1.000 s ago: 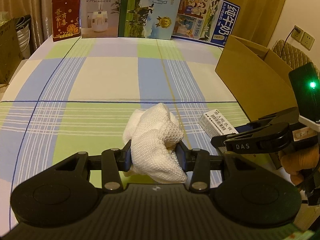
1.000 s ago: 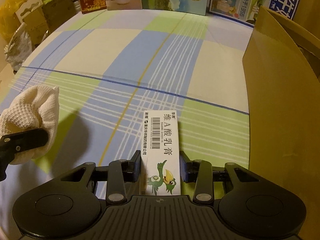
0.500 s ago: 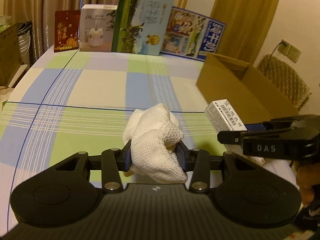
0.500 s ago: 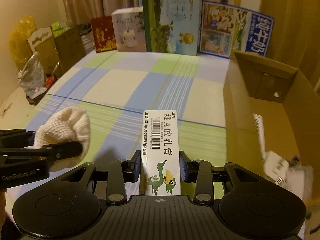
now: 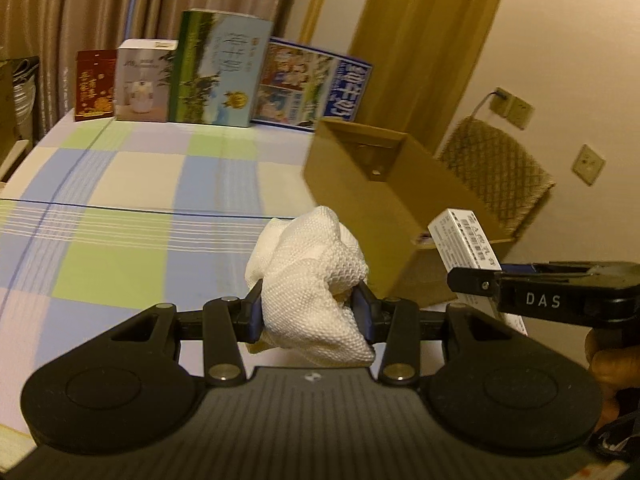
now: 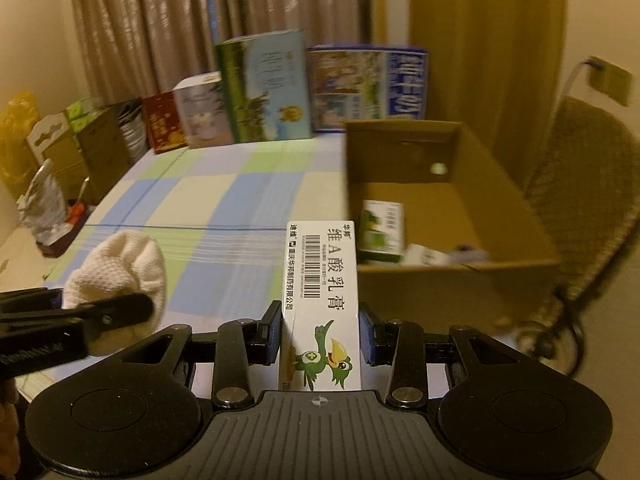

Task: Organize objects
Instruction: 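Carry the towel and medicine box over the cardboard box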

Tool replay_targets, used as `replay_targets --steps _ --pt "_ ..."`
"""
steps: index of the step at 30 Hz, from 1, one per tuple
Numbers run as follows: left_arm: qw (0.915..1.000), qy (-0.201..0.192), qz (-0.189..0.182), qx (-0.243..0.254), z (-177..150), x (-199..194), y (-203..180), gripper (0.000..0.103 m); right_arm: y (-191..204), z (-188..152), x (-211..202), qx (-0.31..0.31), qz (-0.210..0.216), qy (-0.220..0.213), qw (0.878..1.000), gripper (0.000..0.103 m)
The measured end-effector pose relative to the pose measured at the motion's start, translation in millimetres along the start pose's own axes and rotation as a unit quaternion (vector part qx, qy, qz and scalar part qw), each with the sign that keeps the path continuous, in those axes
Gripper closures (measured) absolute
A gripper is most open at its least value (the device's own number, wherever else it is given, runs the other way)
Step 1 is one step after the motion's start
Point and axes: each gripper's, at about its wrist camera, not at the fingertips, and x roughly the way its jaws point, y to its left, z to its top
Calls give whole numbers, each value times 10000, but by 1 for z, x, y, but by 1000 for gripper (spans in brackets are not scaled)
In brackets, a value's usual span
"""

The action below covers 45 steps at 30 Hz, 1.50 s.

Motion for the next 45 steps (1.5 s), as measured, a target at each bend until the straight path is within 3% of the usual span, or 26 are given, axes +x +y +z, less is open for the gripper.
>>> replay_targets --steps 7,16,45 --pt "9995 16 -297 135 4 -6 -49 65 -41 -12 -40 238 -358 -111 9990 68" --pt "9985 32 -470 285 6 -6 -86 65 -67 -16 -66 422 -400 -255 9980 68" --pt "9978 75 -550 370 13 12 -111 65 -81 -8 -69 444 -365 -334 9978 68"
